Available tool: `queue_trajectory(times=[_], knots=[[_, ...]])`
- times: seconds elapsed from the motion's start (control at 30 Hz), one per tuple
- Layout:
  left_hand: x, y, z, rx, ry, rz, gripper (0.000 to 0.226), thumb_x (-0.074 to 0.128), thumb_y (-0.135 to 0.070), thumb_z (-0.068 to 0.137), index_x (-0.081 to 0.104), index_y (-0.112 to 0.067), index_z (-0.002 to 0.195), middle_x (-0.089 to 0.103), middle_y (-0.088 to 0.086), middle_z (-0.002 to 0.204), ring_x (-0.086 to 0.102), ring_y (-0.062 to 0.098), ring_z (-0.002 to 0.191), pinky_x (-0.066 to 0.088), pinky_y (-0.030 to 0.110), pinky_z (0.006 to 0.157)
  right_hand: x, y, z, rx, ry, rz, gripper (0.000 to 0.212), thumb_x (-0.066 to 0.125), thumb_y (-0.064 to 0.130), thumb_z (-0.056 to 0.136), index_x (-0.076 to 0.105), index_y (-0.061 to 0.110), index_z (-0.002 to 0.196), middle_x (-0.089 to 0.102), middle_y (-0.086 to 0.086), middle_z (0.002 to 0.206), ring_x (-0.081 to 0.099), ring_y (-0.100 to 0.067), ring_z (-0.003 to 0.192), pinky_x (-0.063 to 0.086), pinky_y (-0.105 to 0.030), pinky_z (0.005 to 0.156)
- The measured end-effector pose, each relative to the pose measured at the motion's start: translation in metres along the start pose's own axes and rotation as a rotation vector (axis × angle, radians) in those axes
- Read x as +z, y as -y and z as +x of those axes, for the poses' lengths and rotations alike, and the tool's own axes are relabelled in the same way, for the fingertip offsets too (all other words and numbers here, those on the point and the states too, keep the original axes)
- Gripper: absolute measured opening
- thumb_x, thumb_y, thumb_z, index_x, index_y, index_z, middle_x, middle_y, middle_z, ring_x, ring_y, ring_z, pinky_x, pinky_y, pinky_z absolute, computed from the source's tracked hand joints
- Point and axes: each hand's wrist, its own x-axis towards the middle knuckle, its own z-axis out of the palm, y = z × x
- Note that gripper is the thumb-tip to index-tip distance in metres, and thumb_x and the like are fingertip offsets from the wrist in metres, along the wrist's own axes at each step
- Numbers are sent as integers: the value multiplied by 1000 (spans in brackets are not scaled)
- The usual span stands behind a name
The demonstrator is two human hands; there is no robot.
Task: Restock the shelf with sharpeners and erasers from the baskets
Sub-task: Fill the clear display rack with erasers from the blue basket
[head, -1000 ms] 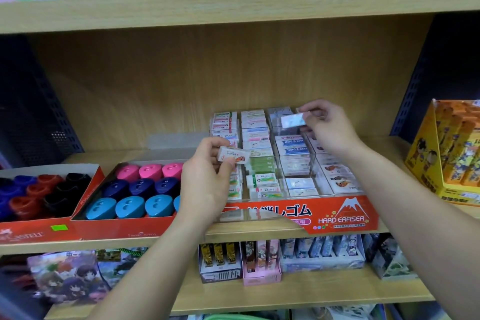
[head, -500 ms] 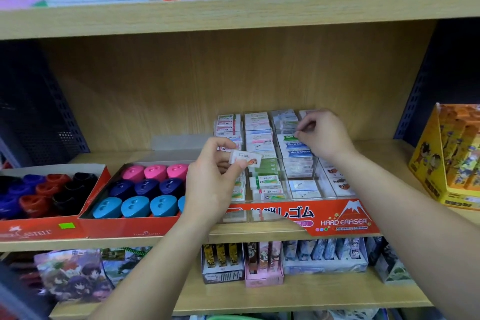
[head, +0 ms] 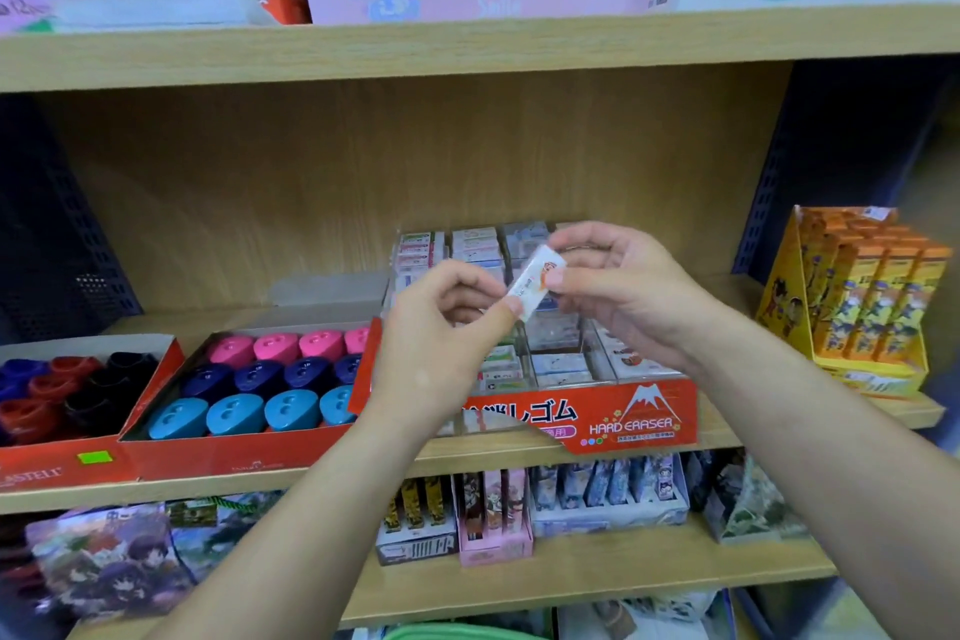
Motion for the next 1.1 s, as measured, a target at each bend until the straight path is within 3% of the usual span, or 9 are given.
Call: queue_trajectory(times=[0.1, 0.17, 0.3, 0.43, 0.67, 0.73, 0.83, 0.97, 1.1], knots=[[16, -3, 2, -22, 77, -5, 9, 78, -10, 87, 75, -18, 85, 76, -4, 79, 70, 5, 74, 52, 14, 69, -18, 3, -8, 13, 29, 58, 26, 73, 2, 76, 66, 6, 102, 72, -15, 93, 68, -24, 83, 56, -32, 75], [25, 0, 5, -3, 136, 72, 11, 75, -12, 89, 78, -21, 84, 76, -10, 82, 70, 3, 78, 54, 17, 74, -32, 5, -11, 16, 2, -22, 27, 72, 5, 81, 70, 9, 108, 73, -12, 97, 69, -25, 88, 55, -40, 81], [25, 20, 13, 48, 142, 478, 6, 69, -26, 94, 74, -28, 95, 73, -18, 93, 65, 2, 90, 56, 29, 85, -60, 8, -11, -14, -211, -532, 24, 80, 11, 83, 74, 20, 104, 77, 0, 94, 74, -17, 90, 58, -26, 74], [16, 38, 9, 46, 212, 809, 30, 65, -41, 94, 66, -29, 121, 66, -11, 120, 58, 13, 114, 53, 37, 93, -75, -4, -6, 5, -193, -870, 16, 86, 16, 77, 74, 20, 87, 75, 8, 81, 71, -2, 74, 53, -16, 65], [16, 45, 9, 59, 193, 805, 26, 63, -44, 94, 65, -34, 118, 66, -18, 119, 58, 7, 111, 54, 32, 86, -74, -20, -13, -5, -7, -1086, 4, 76, 21, 89, 76, 26, 88, 72, 17, 84, 65, 9, 81, 44, -4, 62], [16, 45, 7, 63, 196, 805, 26, 63, -43, 94, 65, -34, 118, 66, -18, 120, 59, 8, 112, 54, 34, 89, -73, -21, -15, 11, 20, -1169, 7, 70, 25, 94, 76, 25, 95, 72, 16, 95, 66, 3, 88, 47, -8, 66], [15, 40, 3, 80, 195, 729, 21, 64, -36, 95, 67, -32, 115, 66, -17, 115, 59, 8, 111, 53, 33, 91, -66, -22, -19, -57, -37, -1225, 14, 65, 27, 96, 78, 22, 100, 68, 13, 98, 64, -6, 92, 53, -29, 83], [-7, 24, -21, 148, 144, 615, 17, 64, -31, 95, 68, -30, 112, 64, -21, 110, 57, 2, 109, 47, 27, 95, -25, -20, -37, -220, -186, -1144, 11, 64, 27, 96, 75, 27, 97, 63, 19, 90, 58, 1, 88, 47, -23, 78], [-69, 25, -89, 180, 111, 630, 16, 60, -38, 90, 68, -31, 102, 64, -26, 100, 58, -4, 100, 40, 8, 86, 49, -36, -60, -321, -30, -1048, 10, 65, 30, 94, 74, 28, 97, 65, 13, 96, 59, -7, 94, 49, -34, 87]])
